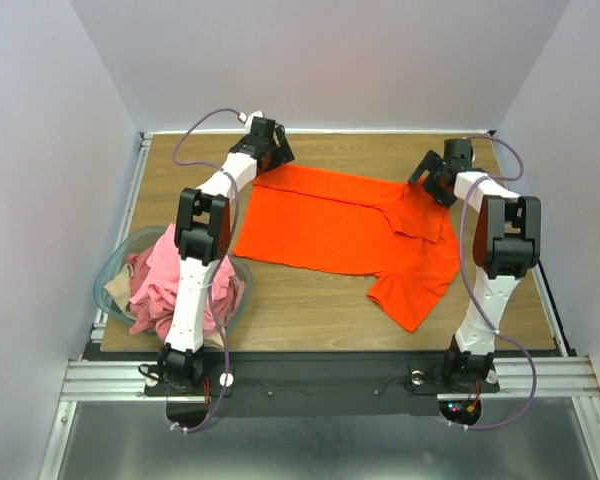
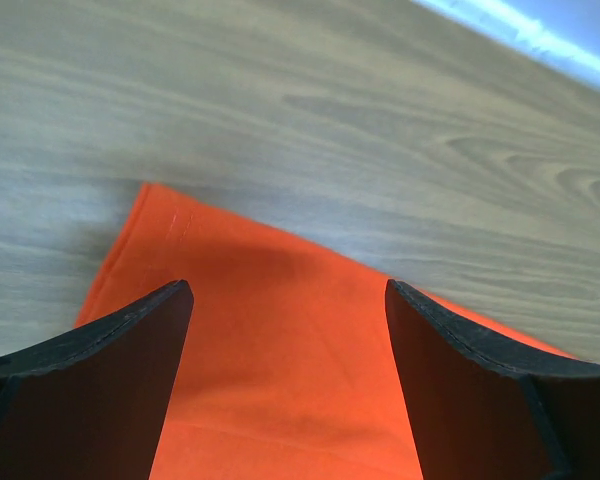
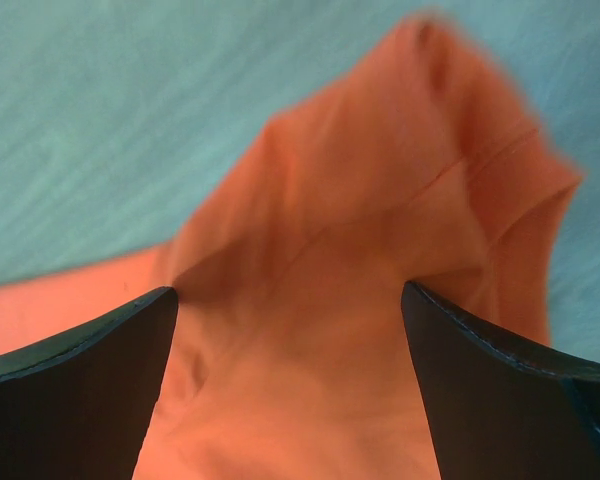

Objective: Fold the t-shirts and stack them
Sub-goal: Fold the tshirt

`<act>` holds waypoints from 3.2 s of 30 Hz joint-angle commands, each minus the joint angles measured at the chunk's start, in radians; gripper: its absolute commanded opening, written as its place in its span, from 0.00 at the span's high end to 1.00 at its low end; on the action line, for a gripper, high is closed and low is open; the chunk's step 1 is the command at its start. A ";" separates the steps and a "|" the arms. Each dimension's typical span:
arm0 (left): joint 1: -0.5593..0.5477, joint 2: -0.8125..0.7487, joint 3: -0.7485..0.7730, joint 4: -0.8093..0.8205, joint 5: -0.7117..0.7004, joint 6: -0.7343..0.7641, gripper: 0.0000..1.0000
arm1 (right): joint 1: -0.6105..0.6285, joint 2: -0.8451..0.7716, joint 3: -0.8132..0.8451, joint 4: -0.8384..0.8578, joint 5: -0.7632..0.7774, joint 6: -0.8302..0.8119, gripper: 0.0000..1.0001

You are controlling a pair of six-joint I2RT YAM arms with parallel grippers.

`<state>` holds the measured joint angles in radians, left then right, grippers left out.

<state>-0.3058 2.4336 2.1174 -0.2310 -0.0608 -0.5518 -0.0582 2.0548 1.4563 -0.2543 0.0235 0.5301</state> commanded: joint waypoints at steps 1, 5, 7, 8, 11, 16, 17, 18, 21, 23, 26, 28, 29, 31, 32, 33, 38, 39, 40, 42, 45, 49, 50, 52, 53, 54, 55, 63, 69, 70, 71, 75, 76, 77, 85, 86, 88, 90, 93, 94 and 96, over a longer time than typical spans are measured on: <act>0.000 -0.030 -0.049 0.025 0.022 -0.048 0.10 | -0.041 0.068 0.081 0.007 0.013 -0.021 0.00; 0.000 -0.053 -0.120 -0.014 -0.020 -0.085 0.10 | -0.058 0.114 0.104 0.001 0.016 -0.032 0.00; 0.000 -0.061 -0.135 -0.046 -0.040 -0.089 0.10 | -0.061 0.125 0.114 0.000 0.018 -0.041 0.00; 0.000 -0.070 -0.158 -0.065 -0.050 -0.092 0.10 | -0.063 0.137 0.119 0.000 0.016 -0.044 0.00; -0.001 -0.106 -0.232 -0.076 -0.065 -0.138 0.10 | -0.077 0.166 0.150 -0.003 0.015 -0.044 0.00; -0.010 -0.137 -0.287 -0.064 -0.076 -0.174 0.10 | -0.109 0.188 0.205 -0.010 -0.007 -0.053 0.00; -0.012 -0.137 -0.283 -0.064 -0.074 -0.172 0.10 | -0.111 0.192 0.214 -0.010 -0.019 -0.065 0.00; -0.016 -0.139 -0.278 -0.064 -0.077 -0.171 0.10 | -0.111 0.192 0.222 -0.011 -0.019 -0.076 0.00; -0.035 -0.143 -0.237 -0.076 -0.094 -0.171 0.10 | -0.111 0.189 0.254 -0.011 -0.086 -0.100 0.00; -0.041 -0.149 -0.201 -0.117 -0.108 -0.166 0.10 | -0.111 0.182 0.286 -0.019 -0.115 -0.110 0.00; -0.046 -0.191 -0.129 -0.197 -0.155 -0.149 0.10 | -0.111 0.110 0.352 -0.060 -0.131 -0.122 0.00; -0.050 -0.241 -0.135 -0.211 -0.183 -0.151 0.10 | -0.109 0.052 0.332 -0.074 -0.152 -0.116 0.00; -0.055 -0.307 -0.173 -0.208 -0.192 -0.151 0.09 | -0.106 -0.025 0.313 -0.072 -0.160 -0.110 0.00; -0.079 -0.379 -0.221 -0.206 -0.233 -0.149 0.10 | -0.077 -0.106 0.221 -0.074 -0.165 -0.111 0.00; -0.090 -0.454 -0.250 -0.206 -0.250 -0.151 0.09 | -0.065 -0.148 0.181 -0.076 -0.154 -0.111 0.00; -0.105 -0.493 -0.323 -0.206 -0.267 -0.158 0.09 | -0.042 -0.242 0.126 -0.077 -0.127 -0.107 0.00; -0.205 -0.735 -0.670 -0.197 -0.361 -0.290 0.09 | -0.006 -0.545 -0.303 -0.074 -0.074 -0.018 0.00; -0.219 -0.760 -0.718 -0.188 -0.359 -0.309 0.09 | -0.005 -0.591 -0.356 -0.074 -0.068 -0.010 0.00; -0.237 -0.780 -0.762 -0.182 -0.353 -0.339 0.09 | -0.002 -0.686 -0.414 -0.074 -0.065 0.005 0.00; -0.291 -0.806 -0.854 -0.150 -0.338 -0.388 0.09 | 0.000 -0.767 -0.535 -0.074 -0.074 0.018 0.00; -0.370 -0.777 -0.889 -0.139 -0.317 -0.422 0.09 | 0.001 -0.924 -0.615 -0.079 -0.095 0.022 0.00; -0.429 -0.736 -0.925 -0.130 -0.300 -0.497 0.09 | 0.001 -1.076 -0.666 -0.112 -0.111 0.007 0.00; -0.437 -0.736 -0.939 -0.130 -0.298 -0.508 0.09 | 0.001 -1.076 -0.666 -0.123 -0.106 0.002 0.00; -0.458 -0.751 -1.005 -0.113 -0.301 -0.548 0.09 | 0.001 -1.114 -0.668 -0.148 -0.097 -0.002 0.00; -0.461 -0.775 -1.030 -0.100 -0.306 -0.563 0.09 | 0.001 -1.122 -0.669 -0.157 -0.097 -0.004 0.00; -0.464 -0.789 -1.086 -0.090 -0.309 -0.576 0.09 | 0.001 -1.134 -0.675 -0.158 -0.099 -0.004 0.00; -0.464 -0.817 -1.111 -0.081 -0.313 -0.592 0.09 | 0.001 -1.137 -0.685 -0.158 -0.102 -0.002 0.00; -0.441 -0.832 -1.194 -0.123 -0.399 -0.669 0.09 | 0.001 -1.119 -0.706 -0.161 -0.119 -0.013 0.00; -0.357 -0.863 -1.263 -0.134 -0.421 -0.694 0.09 | 0.001 -1.137 -0.705 -0.166 -0.097 -0.028 0.00; -0.346 -0.883 -1.275 -0.131 -0.430 -0.695 0.09 | 0.001 -1.136 -0.703 -0.166 -0.096 -0.028 0.00; -0.339 -0.892 -1.290 -0.130 -0.438 -0.697 0.10 | 0.001 -1.131 -0.703 -0.166 -0.097 -0.028 0.00; -0.300 -0.910 -1.297 -0.145 -0.450 -0.692 0.10 | 0.001 -1.118 -0.705 -0.168 -0.099 -0.025 0.00; -0.293 -0.912 -1.295 -0.145 -0.450 -0.689 0.10 | 0.001 -1.118 -0.708 -0.169 -0.094 -0.022 0.00; -0.291 -0.915 -1.294 -0.137 -0.450 -0.686 0.10 | 0.001 -1.119 -0.717 -0.169 -0.089 -0.019 0.00; -0.282 -0.861 -1.272 -0.168 -0.467 -0.708 0.21 | 0.001 -1.128 -0.746 -0.198 -0.050 0.001 0.00; -0.282 -0.848 -1.272 -0.160 -0.456 -0.706 0.22 | 0.001 -1.127 -0.748 -0.206 -0.045 0.010 0.00; -0.282 -0.835 -1.275 -0.162 -0.450 -0.715 0.30 | 0.001 -1.128 -0.755 -0.211 -0.039 0.021 0.00; -0.282 -0.820 -1.274 -0.168 -0.441 -0.732 0.40 | 0.001 -1.137 -0.767 -0.229 -0.030 0.041 0.00; -0.282 -0.809 -1.261 -0.169 -0.430 -0.734 0.53 | 0.001 -1.157 -0.790 -0.278 0.039 0.073 0.00; -0.282 -0.809 -1.258 -0.169 -0.427 -0.734 0.56 | 0.001 -1.165 -0.797 -0.292 0.053 0.077 0.00; -0.283 -0.814 -1.261 -0.168 -0.419 -0.731 0.68 | 0.001 -1.182 -0.807 -0.333 0.082 0.103 0.00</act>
<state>-0.5938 1.5967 0.8600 -0.3279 -0.4759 -1.2659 -0.0521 0.9127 0.6544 -0.5194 0.0250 0.5842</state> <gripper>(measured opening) 0.414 0.998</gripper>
